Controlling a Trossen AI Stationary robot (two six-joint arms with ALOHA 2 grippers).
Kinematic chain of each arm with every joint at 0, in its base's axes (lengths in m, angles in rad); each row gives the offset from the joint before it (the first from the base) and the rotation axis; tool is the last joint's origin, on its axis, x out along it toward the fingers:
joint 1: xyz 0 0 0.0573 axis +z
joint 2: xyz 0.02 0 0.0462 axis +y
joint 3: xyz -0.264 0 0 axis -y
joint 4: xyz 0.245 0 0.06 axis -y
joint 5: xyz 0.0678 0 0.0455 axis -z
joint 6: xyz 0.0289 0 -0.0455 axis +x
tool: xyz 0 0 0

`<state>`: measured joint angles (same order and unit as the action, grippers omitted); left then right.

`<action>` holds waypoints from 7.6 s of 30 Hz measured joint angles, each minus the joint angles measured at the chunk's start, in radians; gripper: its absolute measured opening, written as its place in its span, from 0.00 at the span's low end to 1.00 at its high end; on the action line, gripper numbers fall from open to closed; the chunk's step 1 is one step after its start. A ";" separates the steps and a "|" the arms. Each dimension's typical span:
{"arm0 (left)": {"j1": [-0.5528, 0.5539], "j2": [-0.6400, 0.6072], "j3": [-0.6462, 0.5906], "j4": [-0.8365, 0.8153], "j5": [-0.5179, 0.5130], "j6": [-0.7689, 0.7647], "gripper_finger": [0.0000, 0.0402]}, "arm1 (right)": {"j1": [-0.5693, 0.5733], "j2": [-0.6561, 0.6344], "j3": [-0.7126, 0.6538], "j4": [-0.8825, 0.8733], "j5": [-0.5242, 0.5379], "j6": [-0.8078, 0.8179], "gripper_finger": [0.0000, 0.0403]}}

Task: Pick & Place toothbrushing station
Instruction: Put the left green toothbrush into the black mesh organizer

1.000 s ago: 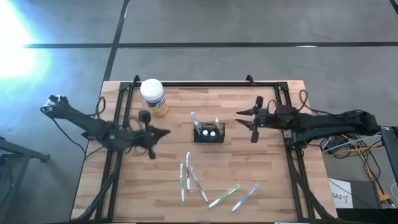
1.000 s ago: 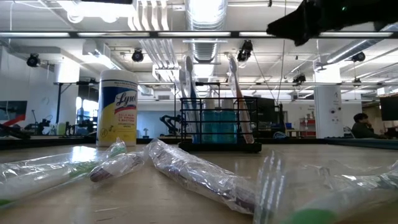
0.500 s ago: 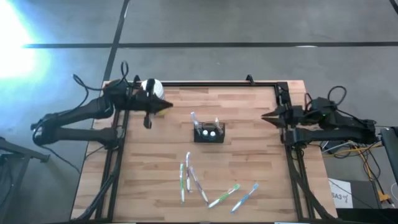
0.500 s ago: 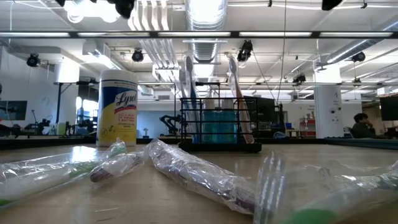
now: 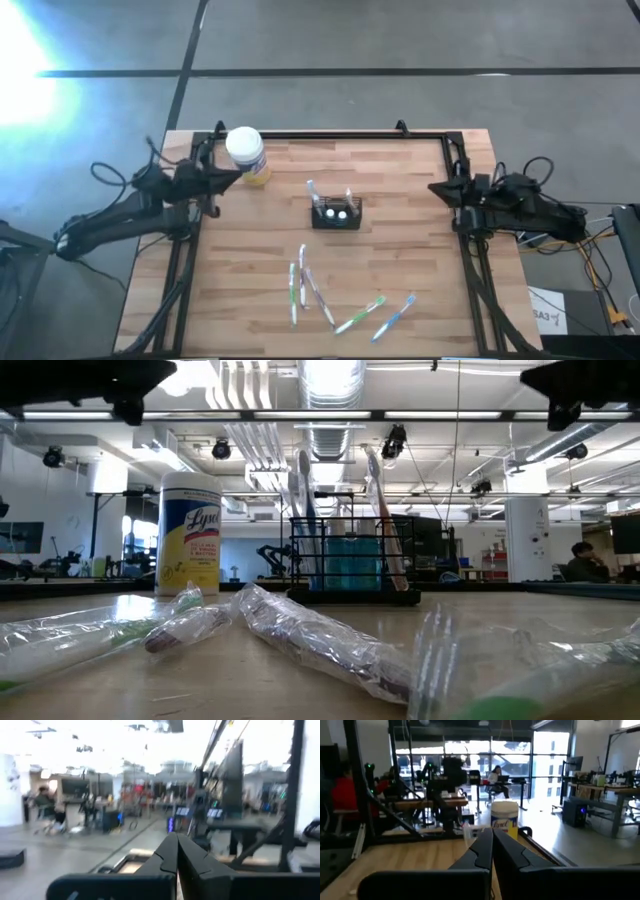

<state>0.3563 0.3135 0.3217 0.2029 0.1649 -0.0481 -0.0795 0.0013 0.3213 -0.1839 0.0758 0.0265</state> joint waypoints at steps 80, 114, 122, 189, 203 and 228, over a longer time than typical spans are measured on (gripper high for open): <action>-0.746 1.556 0.965 -0.983 -0.130 -1.278 0.66 | 0.000 0.046 -0.207 0.224 -0.003 -0.180 0.02; -0.701 1.580 0.963 -0.992 -0.085 -0.954 0.03 | 0.000 0.046 -0.210 0.180 -0.004 -0.103 0.02; -0.700 1.427 0.963 -1.032 -0.171 -0.825 0.01 | 0.000 0.047 -0.211 0.179 -0.004 -0.078 0.02; -0.503 0.091 -0.212 0.127 -0.241 0.018 0.00 | 0.000 0.047 -0.247 0.198 -0.001 -0.026 0.02; -0.503 0.088 -0.212 0.206 -0.238 0.014 0.00 | 0.000 0.047 -0.247 0.199 0.003 -0.034 0.02; -0.502 0.720 0.127 0.523 -0.315 0.184 0.00 | 0.000 0.049 -0.247 0.247 0.006 -0.038 0.02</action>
<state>-0.1459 1.0337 0.4487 0.7260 -0.1496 0.1362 -0.0792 0.0498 0.0742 0.0635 0.0818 -0.0116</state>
